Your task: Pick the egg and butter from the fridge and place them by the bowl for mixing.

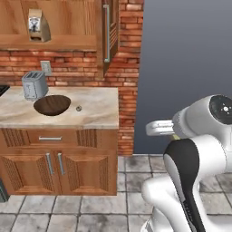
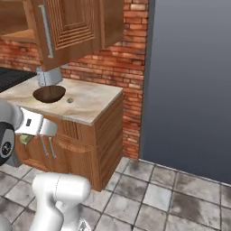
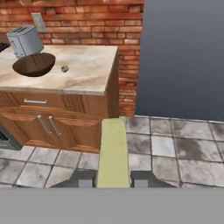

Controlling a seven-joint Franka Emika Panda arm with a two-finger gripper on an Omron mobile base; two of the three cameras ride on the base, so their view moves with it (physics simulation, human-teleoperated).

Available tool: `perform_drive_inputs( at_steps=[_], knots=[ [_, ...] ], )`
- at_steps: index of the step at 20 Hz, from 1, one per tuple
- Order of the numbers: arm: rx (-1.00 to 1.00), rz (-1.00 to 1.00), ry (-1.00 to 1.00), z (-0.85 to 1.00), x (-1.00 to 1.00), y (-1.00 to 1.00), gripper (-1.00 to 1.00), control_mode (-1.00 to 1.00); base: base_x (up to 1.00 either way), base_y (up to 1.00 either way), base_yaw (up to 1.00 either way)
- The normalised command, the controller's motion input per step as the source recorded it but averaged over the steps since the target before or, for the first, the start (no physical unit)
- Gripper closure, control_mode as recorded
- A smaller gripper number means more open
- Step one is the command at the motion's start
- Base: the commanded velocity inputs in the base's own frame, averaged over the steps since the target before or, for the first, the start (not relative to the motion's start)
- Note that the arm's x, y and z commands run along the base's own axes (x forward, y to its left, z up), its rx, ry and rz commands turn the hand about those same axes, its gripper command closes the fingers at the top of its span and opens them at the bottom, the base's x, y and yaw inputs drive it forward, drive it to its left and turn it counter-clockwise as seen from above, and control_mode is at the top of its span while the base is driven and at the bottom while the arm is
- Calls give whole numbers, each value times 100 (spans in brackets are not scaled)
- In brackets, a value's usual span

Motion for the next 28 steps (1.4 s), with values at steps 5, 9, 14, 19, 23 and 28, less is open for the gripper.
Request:
perform_drive_inputs(
  at_steps=[5, 9, 14, 19, 23, 28],
  knots=[
    [0, 0, 0, 0, 0, 0, 100, 100, -27, 100, -3],
    [0, 0, 0, 0, 0, 0, 100, 100, 41, 100, 0],
    [0, 0, 0, 0, 0, 0, 100, 100, 83, 89, 0],
    [0, 0, 0, 0, 0, 0, 100, 100, 100, 16, -5],
    [0, 0, 0, 0, 0, 0, 100, 100, 88, -10, -3],
    [0, 0, 0, 0, 0, 0, 100, 100, 72, -9, 0]
  ],
)
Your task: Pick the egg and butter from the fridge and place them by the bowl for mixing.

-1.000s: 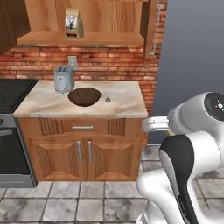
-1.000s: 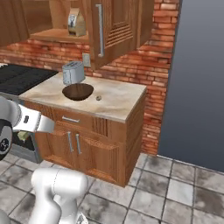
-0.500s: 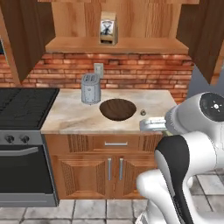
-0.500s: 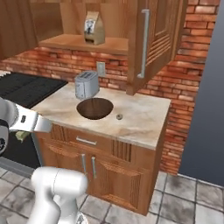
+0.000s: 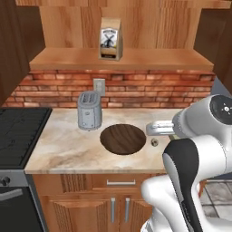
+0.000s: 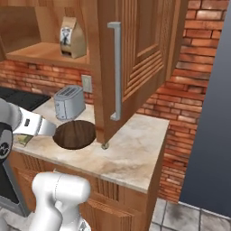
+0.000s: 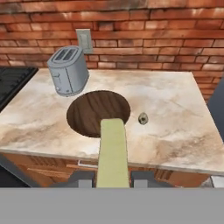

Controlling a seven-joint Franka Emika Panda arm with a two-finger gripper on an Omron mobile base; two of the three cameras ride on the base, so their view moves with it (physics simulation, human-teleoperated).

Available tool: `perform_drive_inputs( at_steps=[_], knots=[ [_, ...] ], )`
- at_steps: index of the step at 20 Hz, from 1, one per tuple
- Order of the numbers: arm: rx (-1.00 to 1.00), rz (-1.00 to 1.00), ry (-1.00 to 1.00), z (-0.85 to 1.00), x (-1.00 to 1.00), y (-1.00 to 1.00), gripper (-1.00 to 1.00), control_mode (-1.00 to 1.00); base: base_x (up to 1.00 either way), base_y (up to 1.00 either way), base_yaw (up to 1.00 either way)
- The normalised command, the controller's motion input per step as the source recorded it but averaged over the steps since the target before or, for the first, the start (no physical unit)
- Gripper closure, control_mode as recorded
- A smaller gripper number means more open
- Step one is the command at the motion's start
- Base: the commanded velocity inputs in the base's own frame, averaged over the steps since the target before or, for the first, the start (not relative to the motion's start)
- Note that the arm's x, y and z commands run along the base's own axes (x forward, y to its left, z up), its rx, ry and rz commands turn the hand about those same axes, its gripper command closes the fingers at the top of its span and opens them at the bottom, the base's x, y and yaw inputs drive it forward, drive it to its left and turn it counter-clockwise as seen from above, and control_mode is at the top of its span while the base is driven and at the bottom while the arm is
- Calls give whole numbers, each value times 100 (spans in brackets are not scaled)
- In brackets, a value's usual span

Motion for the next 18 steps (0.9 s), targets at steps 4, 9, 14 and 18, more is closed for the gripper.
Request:
perform_drive_inputs(
  at_steps=[4, 9, 14, 18],
  knots=[
    [0, 0, 0, 0, 0, 0, 100, 100, 42, 0, 0],
    [0, 0, 0, 0, 0, 0, 100, 100, 29, -5, 0],
    [1, 0, 6, -17, 31, -33, 100, -100, 0, 0, 0],
    [0, 0, 11, -31, 50, -41, 100, -100, 0, 0, 0]
  ],
)
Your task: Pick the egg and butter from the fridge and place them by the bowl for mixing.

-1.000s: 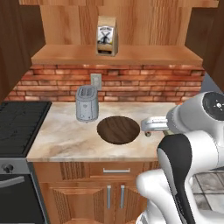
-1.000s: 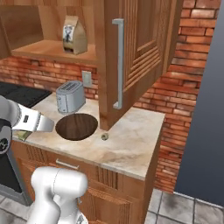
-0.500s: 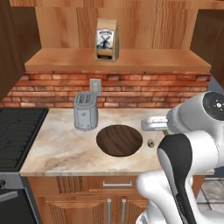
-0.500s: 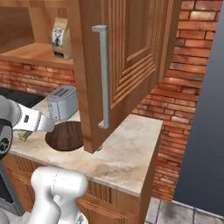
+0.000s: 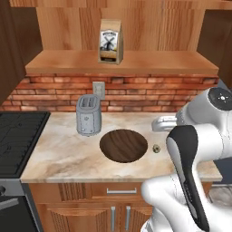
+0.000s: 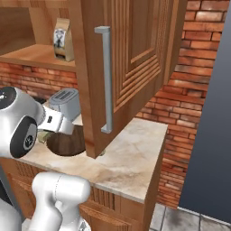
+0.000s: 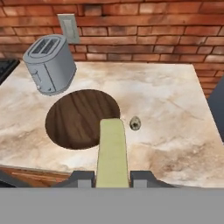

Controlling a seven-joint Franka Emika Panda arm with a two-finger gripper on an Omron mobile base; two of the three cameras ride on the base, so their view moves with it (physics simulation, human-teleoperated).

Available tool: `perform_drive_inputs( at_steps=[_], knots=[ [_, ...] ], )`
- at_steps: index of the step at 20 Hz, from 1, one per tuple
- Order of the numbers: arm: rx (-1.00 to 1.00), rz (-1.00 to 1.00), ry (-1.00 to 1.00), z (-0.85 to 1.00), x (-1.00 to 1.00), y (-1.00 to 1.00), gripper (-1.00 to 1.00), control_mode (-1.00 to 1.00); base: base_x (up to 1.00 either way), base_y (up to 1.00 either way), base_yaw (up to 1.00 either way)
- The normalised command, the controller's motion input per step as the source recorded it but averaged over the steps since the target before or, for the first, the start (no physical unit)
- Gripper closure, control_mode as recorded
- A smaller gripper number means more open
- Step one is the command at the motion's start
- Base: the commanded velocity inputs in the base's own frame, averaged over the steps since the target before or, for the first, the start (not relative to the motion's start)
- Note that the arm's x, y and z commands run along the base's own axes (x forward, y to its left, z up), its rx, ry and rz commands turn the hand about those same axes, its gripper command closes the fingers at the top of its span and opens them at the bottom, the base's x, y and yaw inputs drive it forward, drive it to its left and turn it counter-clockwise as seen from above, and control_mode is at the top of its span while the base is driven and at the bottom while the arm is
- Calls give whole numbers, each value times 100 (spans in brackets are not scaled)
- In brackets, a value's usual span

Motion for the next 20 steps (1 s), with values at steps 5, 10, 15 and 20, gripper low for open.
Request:
perform_drive_inputs(
  at_steps=[5, 10, 15, 20],
  knots=[
    [0, 0, 10, -35, 67, -39, 100, -100, 0, 0, 0],
    [-6, 0, 4, -58, 71, -28, 100, -100, 0, 0, 0],
    [-14, 0, 0, -60, 66, -16, 100, -100, 0, 0, 0],
    [-15, 0, 0, -38, 61, -5, 100, -100, 0, 0, 0]
  ],
)
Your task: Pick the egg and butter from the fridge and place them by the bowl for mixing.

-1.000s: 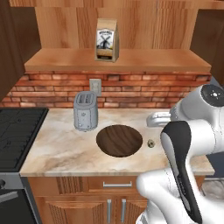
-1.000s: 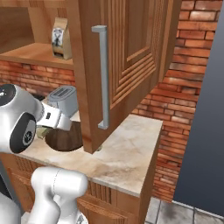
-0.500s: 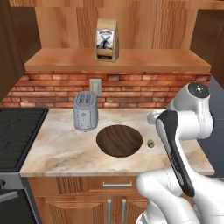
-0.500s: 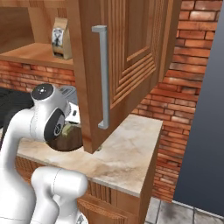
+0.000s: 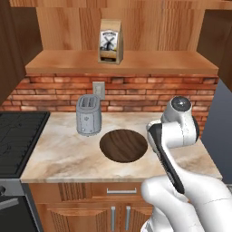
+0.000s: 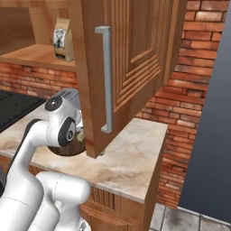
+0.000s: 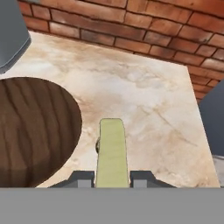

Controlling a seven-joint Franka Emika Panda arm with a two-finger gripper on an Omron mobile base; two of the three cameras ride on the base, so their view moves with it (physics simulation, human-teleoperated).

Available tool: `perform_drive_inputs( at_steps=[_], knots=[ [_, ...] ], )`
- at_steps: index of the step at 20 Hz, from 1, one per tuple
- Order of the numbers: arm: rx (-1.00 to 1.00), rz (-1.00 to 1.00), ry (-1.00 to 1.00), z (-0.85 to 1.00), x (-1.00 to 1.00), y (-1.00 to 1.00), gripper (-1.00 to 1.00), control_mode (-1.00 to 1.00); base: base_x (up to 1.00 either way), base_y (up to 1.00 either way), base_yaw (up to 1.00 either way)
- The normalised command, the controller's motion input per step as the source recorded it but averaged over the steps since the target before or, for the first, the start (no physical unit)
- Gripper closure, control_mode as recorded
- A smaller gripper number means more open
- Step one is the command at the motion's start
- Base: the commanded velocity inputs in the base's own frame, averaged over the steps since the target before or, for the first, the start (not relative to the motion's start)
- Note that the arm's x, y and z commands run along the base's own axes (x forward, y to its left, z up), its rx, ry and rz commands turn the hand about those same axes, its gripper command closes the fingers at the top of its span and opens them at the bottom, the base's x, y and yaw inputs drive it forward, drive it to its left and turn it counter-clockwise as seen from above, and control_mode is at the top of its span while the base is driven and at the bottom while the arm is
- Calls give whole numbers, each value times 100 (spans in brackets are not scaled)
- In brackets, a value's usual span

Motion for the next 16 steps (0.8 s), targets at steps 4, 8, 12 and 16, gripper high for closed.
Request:
perform_drive_inputs(
  at_steps=[4, 8, 12, 16],
  knots=[
    [-1, 0, 0, 0, 0, 0, 100, -100, 0, 0, 0],
    [0, 0, 0, -3, 4, 0, 100, -100, 0, 0, 0],
    [0, 0, 0, -24, 7, 0, 100, -100, 0, 0, 0],
    [0, 0, 0, -21, 12, -5, 100, -100, 0, 0, 0]
  ],
)
